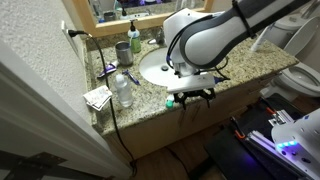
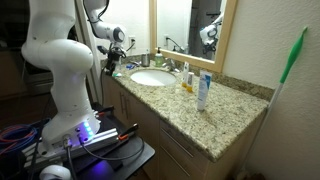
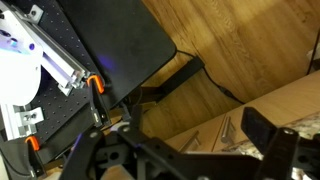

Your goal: Open the lens case

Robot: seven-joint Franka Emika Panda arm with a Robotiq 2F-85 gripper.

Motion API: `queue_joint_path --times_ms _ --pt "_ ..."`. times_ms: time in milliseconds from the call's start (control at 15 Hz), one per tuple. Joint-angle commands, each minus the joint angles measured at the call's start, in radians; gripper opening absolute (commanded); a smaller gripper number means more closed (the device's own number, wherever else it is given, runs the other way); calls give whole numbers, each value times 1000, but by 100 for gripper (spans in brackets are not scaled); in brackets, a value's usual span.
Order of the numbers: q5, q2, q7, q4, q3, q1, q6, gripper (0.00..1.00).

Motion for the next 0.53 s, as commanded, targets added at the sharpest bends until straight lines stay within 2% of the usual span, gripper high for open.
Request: queue_joint_path --times_ms 0,467 --pt "-62 58 90 19 -29 23 67 100" --pt "-53 33 103 -10 -22 36 166 100"
